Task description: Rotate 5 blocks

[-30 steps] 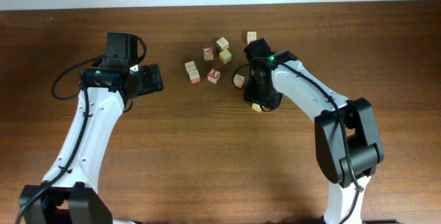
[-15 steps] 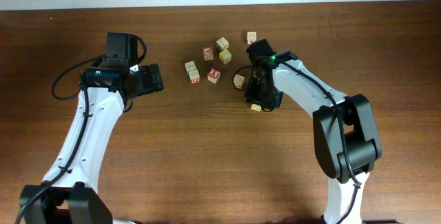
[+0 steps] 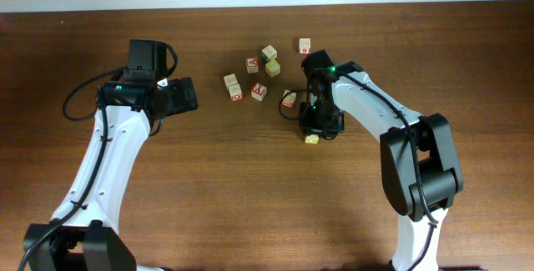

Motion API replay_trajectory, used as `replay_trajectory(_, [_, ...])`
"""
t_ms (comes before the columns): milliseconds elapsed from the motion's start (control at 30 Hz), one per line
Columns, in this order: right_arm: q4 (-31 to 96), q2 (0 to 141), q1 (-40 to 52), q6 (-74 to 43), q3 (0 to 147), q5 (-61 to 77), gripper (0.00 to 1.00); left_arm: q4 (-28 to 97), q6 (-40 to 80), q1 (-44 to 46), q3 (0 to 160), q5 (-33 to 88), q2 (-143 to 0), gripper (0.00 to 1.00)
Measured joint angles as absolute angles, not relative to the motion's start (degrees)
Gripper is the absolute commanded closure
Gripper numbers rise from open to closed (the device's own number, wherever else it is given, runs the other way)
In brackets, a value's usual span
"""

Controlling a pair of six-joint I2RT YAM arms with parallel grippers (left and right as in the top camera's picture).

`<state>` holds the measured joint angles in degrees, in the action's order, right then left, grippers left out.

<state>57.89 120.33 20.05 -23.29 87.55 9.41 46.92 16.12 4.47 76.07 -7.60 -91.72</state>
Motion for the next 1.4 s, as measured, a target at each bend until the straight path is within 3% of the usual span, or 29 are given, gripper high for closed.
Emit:
replay_trajectory(833, [64.36,120.33,20.05,-20.34,87.55,2.83,0.67,46.92,16.12,4.47,76.07,-7.6,-91.72,0.01])
replay_trajectory(1000, [64.29,120.33,20.05,-20.27,87.55,3.05,0.57,46.92,16.12,4.47,76.07,-7.6,-91.72,0.01])
replay_trajectory(1333, [64.1,120.4,20.05,-20.12,88.53,3.05,0.55,46.92,16.12,4.47,76.07,-7.6,-91.72,0.01])
replay_trajectory(1400, [64.25,120.57,20.05,-20.12,91.22,3.03,0.51,46.92,16.12,4.47,76.07,-7.57,-91.72,0.01])
